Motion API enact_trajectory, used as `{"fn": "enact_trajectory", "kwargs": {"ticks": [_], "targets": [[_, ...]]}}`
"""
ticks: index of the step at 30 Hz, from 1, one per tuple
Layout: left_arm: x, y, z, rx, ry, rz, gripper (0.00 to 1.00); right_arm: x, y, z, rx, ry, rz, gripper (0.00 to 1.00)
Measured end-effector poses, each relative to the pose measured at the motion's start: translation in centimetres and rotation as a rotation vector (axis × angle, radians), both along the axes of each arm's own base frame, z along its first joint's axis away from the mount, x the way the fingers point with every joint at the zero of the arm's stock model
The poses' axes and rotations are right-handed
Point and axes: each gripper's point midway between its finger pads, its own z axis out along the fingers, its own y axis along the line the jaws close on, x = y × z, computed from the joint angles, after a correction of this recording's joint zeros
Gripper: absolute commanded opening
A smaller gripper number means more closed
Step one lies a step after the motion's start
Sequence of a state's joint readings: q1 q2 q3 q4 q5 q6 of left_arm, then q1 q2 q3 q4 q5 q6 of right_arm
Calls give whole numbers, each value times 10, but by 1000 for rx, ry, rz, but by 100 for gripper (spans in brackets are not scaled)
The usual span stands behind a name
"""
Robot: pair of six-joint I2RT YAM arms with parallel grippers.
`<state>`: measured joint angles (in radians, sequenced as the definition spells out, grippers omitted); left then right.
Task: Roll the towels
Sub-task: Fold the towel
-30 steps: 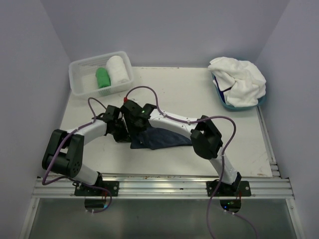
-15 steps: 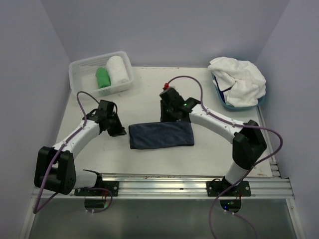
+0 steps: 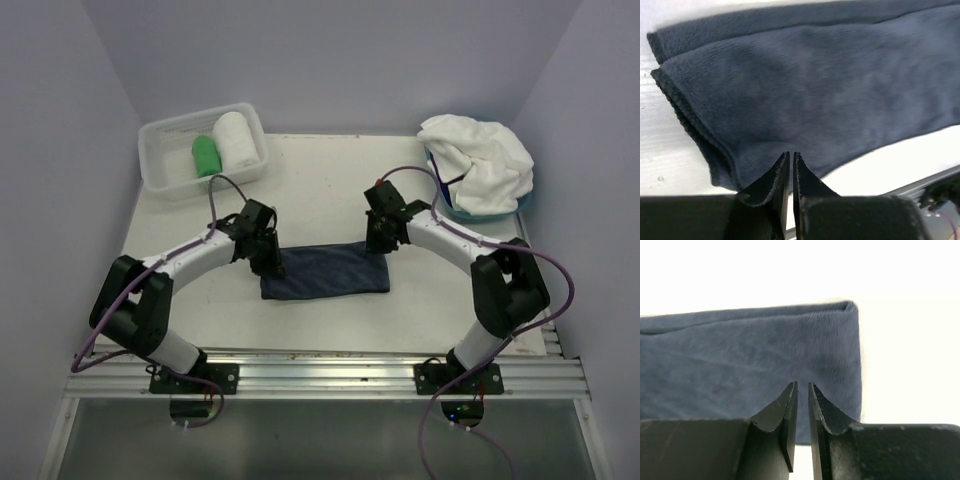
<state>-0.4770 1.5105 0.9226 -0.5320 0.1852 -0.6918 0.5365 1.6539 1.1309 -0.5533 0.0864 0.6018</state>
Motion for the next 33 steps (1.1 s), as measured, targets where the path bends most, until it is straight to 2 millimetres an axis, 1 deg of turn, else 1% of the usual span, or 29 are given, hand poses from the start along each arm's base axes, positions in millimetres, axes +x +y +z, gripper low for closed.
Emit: {"fn": "enact_trajectory", "kwargs": {"ticks": [3,5,6,7,8,14,17,19,21,25,28,30,33], "targets": [[-11,11,-26,29,63,-7,9,6,-5,-14,-41,20,28,18],[-22,21,-44,51,120,4,9,6,-7,-32,-79,49,57,16],[-23,22,-46,39,136,8,9,4,-9,-40,-100,66,68,15],[-22,23,-45,31,137,14,9,3,-11,-48,-121,83,74,13],[-20,24,-45,29,135,21,9,3,-12,-50,-127,87,78,13],[-13,31,-44,48,127,47,8,5,-12,-47,-117,75,77,14],[-8,37,-41,74,111,61,9,1,-14,-37,-110,59,76,15],[-10,40,-35,87,102,66,10,3,-15,-27,-102,32,75,15],[-11,41,-25,87,79,65,11,7,-14,-18,-97,6,77,15],[-13,34,-5,62,23,43,11,17,-10,-13,-99,-13,89,15],[-15,30,-4,57,21,30,11,24,-7,-19,-105,-12,97,15],[-15,30,-8,57,26,30,11,25,-8,-29,-122,3,100,15],[-19,33,-22,83,71,29,10,24,-15,-45,-163,36,88,15]]}}
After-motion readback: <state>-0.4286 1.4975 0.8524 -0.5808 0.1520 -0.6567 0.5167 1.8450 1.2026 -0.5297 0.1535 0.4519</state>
